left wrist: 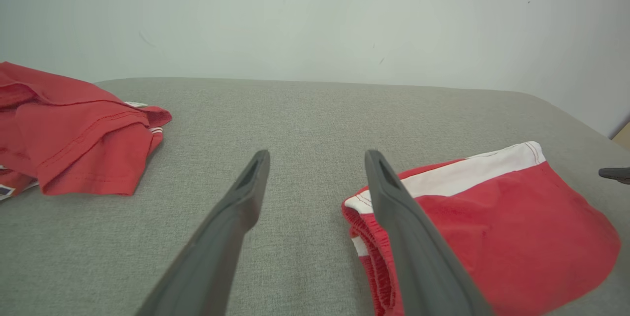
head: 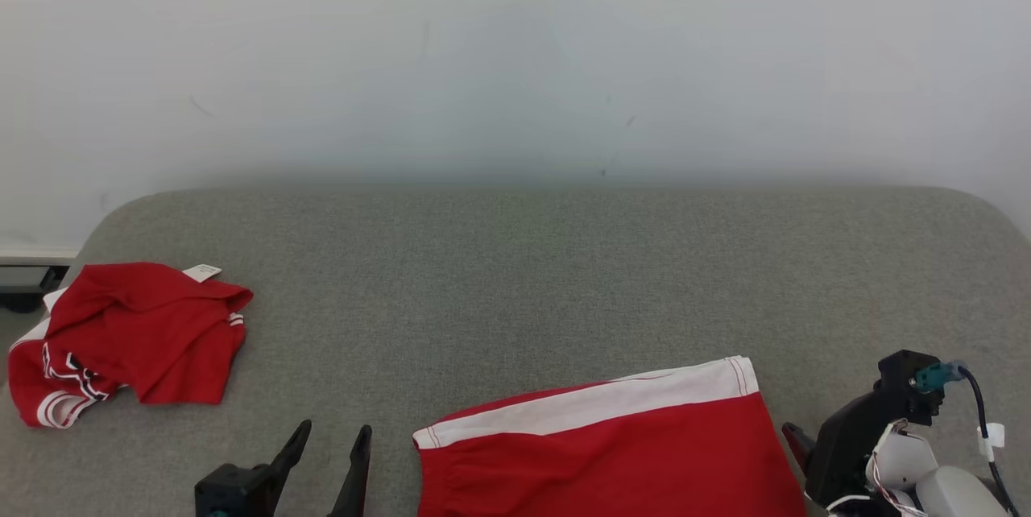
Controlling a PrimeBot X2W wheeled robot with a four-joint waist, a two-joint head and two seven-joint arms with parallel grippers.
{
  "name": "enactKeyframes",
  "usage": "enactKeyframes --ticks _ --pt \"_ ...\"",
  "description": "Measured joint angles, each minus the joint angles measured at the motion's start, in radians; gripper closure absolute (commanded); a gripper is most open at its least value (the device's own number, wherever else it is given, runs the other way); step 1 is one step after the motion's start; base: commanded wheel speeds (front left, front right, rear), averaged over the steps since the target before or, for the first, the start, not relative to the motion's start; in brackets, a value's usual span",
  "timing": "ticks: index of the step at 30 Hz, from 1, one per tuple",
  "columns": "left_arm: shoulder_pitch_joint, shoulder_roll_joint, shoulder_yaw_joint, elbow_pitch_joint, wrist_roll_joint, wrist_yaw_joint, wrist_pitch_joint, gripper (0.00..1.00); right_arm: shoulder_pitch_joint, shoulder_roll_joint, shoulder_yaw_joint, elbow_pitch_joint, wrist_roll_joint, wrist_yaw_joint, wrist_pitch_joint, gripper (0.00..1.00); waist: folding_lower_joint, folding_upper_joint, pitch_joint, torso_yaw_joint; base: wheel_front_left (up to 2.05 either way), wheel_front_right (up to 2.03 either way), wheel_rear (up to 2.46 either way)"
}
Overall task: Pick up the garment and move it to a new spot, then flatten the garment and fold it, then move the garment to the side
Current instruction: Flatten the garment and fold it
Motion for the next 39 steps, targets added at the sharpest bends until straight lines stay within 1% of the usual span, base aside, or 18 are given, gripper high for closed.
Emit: enactKeyframes --ticks 5,12,16,18,19,21,24,25,26,31,33,35,37,38,39 --pt "-0.007 -0.001 -0.004 -0.014 0.002 0.0 0.018 0.0 -0.072 -0.009 0.01 0.069 -0.008 -0.011 0.093 0.0 0.0 0.0 0.012 0.023 0.0 0.0 0.0" --pt "-0.022 -0.004 -0.023 -0.025 0.009 -0.001 0.034 0.0 -0.114 -0.008 -0.001 0.152 -0.009 -0.015 0.166 0.0 0.0 0.0 0.031 0.056 0.0 0.0 0.0" --pt "-0.029 -0.006 -0.029 -0.028 0.009 -0.007 0.041 0.0 -0.135 -0.008 -0.015 0.193 -0.01 -0.02 0.186 0.16 0.0 0.0 0.041 0.071 0.0 0.0 0.0" --pt "-0.039 -0.009 -0.031 -0.029 0.009 -0.008 0.045 0.0 -0.143 -0.007 -0.026 0.204 -0.01 -0.02 0.187 0.39 0.0 0.0 0.046 0.078 0.0 0.0 0.0" --pt "-0.04 -0.011 -0.031 -0.032 0.009 -0.008 0.048 0.0 -0.146 -0.007 -0.029 0.207 -0.011 -0.02 0.188 0.4 0.0 0.0 0.049 0.081 0.0 0.0 0.0" --pt "-0.04 -0.011 -0.032 -0.035 0.01 -0.008 0.051 0.0 -0.151 -0.007 -0.033 0.221 -0.016 -0.02 0.188 0.39 -0.0001 0.0 0.055 0.085 0.0 0.0 0.0" --pt "-0.041 -0.011 -0.033 -0.038 0.01 -0.008 0.051 0.0 -0.154 -0.007 -0.04 0.237 -0.018 -0.021 0.196 0.46 -0.0001 0.0 0.06 0.09 0.0 0.0 0.0" --pt "-0.041 -0.011 -0.033 -0.039 0.01 -0.008 0.052 0.0 -0.157 -0.008 -0.044 0.24 -0.018 -0.021 0.196 0.53 -0.0001 0.0 0.062 0.092 0.0 0.0 0.0" --pt "-0.041 -0.011 -0.033 -0.039 0.01 -0.008 0.052 0.0 -0.164 -0.008 -0.048 0.247 -0.019 -0.021 0.196 0.54 -0.0002 0.0 0.064 0.094 0.0 0.0 0.0" --pt "-0.04 -0.01 -0.032 -0.041 0.01 -0.008 0.059 0.0 -0.187 -0.007 -0.057 0.276 -0.034 -0.021 0.202 0.54 -0.0001 0.0 0.068 0.099 0.0 0.0 0.0" --pt "-0.041 -0.011 -0.036 -0.044 0.01 -0.009 0.061 0.0 -0.188 -0.008 -0.08 0.295 -0.04 -0.021 0.201 0.55 -0.0001 0.0 0.069 0.103 0.0 0.0 0.0" --pt "-0.041 -0.011 -0.037 -0.044 0.01 -0.009 0.067 0.0 -0.191 -0.007 -0.086 0.303 -0.044 -0.021 0.202 0.6 -0.0002 0.0 0.07 0.107 0.0 0.0 0.0" --pt "-0.041 -0.01 -0.036 -0.044 0.01 -0.009 0.068 0.0 -0.199 -0.006 -0.09 0.314 -0.044 -0.021 0.204 0.75 -0.0002 0.0 0.071 0.11 0.0 0.0 0.0" --pt "-0.041 -0.01 -0.036 -0.044 0.01 -0.009 0.068 0.0 -0.205 -0.005 -0.092 0.322 -0.046 -0.021 0.204 0.84 -0.0002 0.0 0.072 0.111 0.0 0.0 0.0" --pt "-0.041 -0.01 -0.036 -0.044 0.01 -0.009 0.068 0.0 -0.206 -0.005 -0.095 0.327 -0.049 -0.021 0.204 0.9 -0.0001 0.0 0.072 0.112 0.0 0.0 0.0"
